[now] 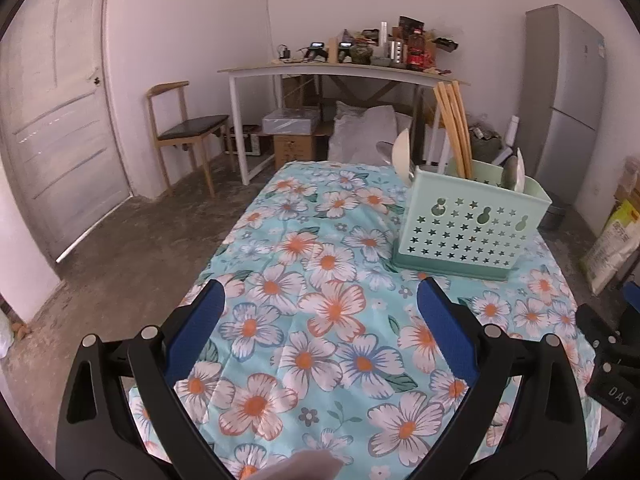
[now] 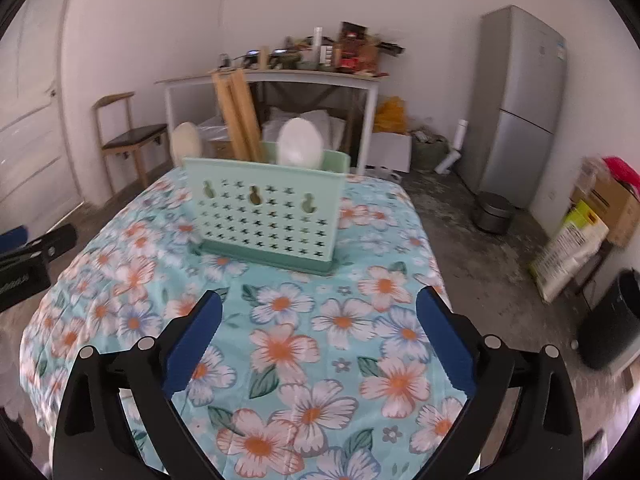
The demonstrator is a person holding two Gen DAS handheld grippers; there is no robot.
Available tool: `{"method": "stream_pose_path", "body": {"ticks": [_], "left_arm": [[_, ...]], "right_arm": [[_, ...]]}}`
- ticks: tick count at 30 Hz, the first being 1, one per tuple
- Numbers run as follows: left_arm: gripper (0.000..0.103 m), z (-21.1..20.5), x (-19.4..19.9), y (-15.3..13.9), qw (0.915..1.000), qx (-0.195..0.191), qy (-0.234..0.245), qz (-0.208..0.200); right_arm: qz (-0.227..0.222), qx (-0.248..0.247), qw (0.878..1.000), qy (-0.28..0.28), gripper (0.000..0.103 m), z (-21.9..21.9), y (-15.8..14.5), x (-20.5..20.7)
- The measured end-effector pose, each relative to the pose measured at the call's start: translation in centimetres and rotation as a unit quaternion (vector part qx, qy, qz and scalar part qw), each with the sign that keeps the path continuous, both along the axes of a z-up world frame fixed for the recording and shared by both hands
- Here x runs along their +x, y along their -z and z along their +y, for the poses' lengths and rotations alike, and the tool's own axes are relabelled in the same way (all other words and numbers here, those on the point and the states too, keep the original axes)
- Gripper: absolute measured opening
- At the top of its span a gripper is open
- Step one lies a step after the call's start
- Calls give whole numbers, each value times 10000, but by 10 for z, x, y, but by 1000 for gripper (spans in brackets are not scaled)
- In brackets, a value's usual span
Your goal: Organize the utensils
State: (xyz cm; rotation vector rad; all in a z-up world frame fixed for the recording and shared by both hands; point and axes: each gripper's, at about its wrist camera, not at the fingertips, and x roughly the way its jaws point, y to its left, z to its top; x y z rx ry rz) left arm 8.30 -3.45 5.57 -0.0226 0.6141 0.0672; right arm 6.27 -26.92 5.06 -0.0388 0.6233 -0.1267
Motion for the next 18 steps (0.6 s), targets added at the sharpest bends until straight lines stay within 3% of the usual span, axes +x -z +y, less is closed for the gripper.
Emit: {"method": "stream_pose_path", "body": {"ticks": [5,18], "left_arm": [[93,2,-5,-4,9994,205,-256,-79],[93,16,-5,-4,9987,128,-480,80]], "right_arm": [[22,111,9997,231,95,-7,5,2],[-72,9,9993,371,96,-6,5,2]]}}
